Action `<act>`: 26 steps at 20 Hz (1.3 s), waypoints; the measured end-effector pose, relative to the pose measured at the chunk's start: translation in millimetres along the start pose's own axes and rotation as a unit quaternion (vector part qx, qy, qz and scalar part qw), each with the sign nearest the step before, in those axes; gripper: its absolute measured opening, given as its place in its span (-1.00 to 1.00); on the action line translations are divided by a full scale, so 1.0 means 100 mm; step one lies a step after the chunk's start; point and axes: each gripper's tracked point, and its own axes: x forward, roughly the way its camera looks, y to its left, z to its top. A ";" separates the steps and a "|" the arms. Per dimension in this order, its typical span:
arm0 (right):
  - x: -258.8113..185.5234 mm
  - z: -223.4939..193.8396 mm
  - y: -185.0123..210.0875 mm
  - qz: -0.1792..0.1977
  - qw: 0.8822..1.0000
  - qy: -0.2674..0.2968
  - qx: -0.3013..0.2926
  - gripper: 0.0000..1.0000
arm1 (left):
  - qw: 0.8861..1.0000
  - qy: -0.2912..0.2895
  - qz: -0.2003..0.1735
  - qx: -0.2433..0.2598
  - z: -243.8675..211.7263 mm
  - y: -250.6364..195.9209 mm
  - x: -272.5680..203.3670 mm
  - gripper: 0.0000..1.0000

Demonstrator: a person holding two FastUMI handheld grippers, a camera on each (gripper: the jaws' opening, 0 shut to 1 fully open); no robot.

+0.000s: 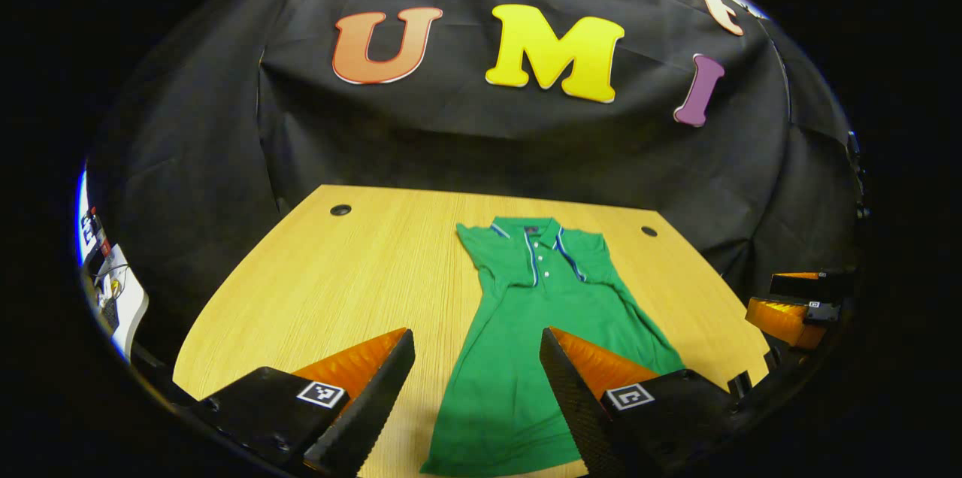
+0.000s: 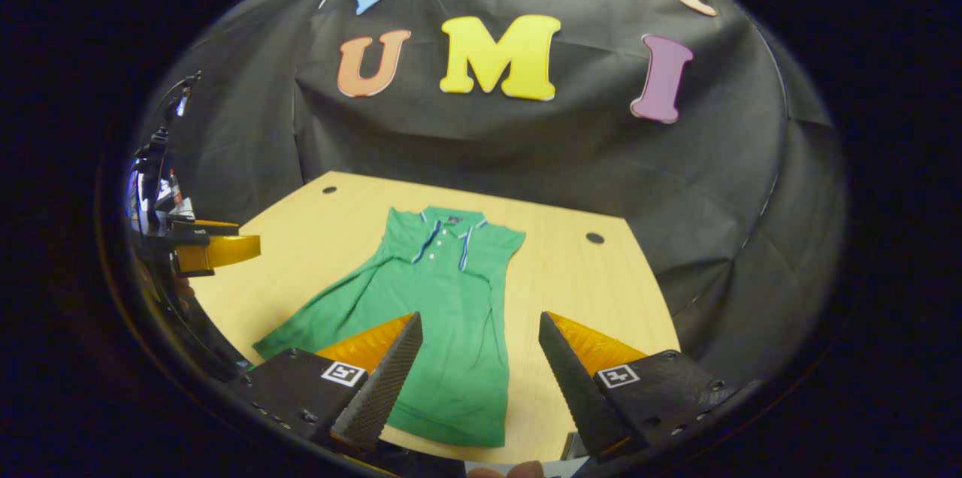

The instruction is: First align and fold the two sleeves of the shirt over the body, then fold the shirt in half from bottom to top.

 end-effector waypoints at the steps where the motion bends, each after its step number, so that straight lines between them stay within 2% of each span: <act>1: 0.01 -0.13 0.00 0.000 1.000 0.016 0.004 0.92 | 1.000 0.016 -0.005 -0.008 -0.15 -0.03 -0.01 1.00; 7: 0.11 -0.82 -0.09 -0.009 0.995 0.100 0.013 0.92 | 0.992 0.123 -0.002 -0.042 -1.01 0.04 -0.07 1.00; 11: 0.22 -1.27 -0.15 -0.014 0.989 0.146 0.016 0.94 | 0.985 0.165 0.008 -0.054 -1.41 0.14 -0.05 1.00; 16: 0.31 -1.65 -0.18 -0.021 0.984 0.177 0.018 0.93 | 0.981 0.186 0.009 -0.051 -1.66 0.18 0.01 1.00; 22: 0.45 -1.81 -0.21 -0.022 0.981 0.192 0.008 0.93 | 0.977 0.208 0.018 -0.038 -1.86 0.23 0.09 1.00; 24: 0.48 -1.87 -0.20 -0.020 0.980 0.200 0.003 0.93 | 0.971 0.236 0.016 -0.042 -2.01 0.20 0.08 1.00; 26: 0.48 -1.94 -0.20 -0.019 0.978 0.208 0.002 0.93 | 0.972 0.231 0.010 -0.035 -1.96 0.19 0.10 1.00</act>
